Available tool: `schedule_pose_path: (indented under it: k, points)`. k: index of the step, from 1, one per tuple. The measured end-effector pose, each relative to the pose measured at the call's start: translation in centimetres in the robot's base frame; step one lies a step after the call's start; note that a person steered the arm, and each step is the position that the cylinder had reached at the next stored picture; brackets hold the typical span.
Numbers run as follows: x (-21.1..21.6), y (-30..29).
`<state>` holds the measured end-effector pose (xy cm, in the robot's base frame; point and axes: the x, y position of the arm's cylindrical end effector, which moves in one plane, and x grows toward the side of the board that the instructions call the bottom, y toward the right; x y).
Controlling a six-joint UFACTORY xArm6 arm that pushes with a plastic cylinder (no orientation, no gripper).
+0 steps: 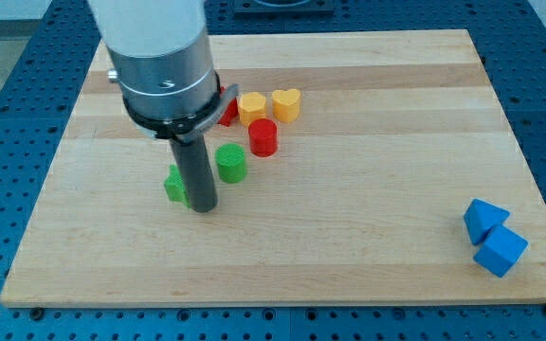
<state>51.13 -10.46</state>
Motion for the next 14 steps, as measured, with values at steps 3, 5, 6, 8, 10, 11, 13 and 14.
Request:
schedule_pose_path:
  k: [3, 5, 6, 8, 10, 11, 13, 14]
  points:
    - [3.2, 6.0]
    - [-1.5, 15.7]
    - [-6.5, 20.3]
    - [-9.4, 23.7]
    - [-2.3, 15.7]
    - [0.2, 11.3]
    - [3.2, 1.7]
    - [3.8, -3.2]
